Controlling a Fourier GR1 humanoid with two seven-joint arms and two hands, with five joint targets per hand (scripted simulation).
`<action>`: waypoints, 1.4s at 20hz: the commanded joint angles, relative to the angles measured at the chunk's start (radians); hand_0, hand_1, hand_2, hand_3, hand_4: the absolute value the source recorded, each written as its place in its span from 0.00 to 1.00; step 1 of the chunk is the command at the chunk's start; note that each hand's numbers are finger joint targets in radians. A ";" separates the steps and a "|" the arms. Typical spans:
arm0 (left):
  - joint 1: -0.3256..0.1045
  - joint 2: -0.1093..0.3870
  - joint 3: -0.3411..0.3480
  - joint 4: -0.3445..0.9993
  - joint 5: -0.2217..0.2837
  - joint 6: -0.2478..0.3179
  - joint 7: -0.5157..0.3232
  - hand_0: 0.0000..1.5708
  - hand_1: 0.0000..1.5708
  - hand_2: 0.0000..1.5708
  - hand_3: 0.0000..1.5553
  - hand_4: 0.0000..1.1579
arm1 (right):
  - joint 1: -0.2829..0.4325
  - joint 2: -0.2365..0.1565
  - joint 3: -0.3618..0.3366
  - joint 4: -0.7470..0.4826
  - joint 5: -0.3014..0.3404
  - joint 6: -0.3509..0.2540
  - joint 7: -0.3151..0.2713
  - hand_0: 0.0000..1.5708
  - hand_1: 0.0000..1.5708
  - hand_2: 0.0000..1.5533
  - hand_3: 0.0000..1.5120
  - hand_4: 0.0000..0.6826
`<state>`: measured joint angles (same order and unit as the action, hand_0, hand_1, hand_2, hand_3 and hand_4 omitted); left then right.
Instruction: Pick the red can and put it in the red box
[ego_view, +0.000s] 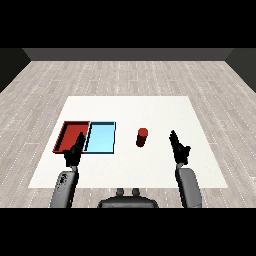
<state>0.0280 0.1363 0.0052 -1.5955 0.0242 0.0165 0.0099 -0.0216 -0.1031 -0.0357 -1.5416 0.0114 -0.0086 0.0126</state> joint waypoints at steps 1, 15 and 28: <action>-0.001 -0.013 0.014 0.007 -0.020 -0.015 0.003 0.00 0.00 0.00 0.00 0.00 | 0.004 -0.017 -0.031 0.004 -0.014 0.040 -0.010 0.00 0.00 0.00 0.00 0.00; 0.016 -0.069 0.032 -0.002 0.030 -0.078 -0.460 0.00 0.00 0.00 0.00 0.00 | 0.043 -0.110 -0.180 -0.029 -0.251 0.325 -0.339 0.00 0.00 0.00 0.00 0.00; -0.003 -0.085 0.038 0.014 0.019 -0.094 -0.492 0.00 0.00 0.00 0.00 0.00 | -0.022 -0.096 -0.186 0.112 -0.182 0.336 -0.398 0.00 0.00 0.00 0.00 0.00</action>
<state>0.0531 0.0795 0.0652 -1.5975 0.0702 -0.1017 -0.4765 -0.0228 -0.2004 -0.2240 -1.4680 -0.1842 0.3197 -0.3737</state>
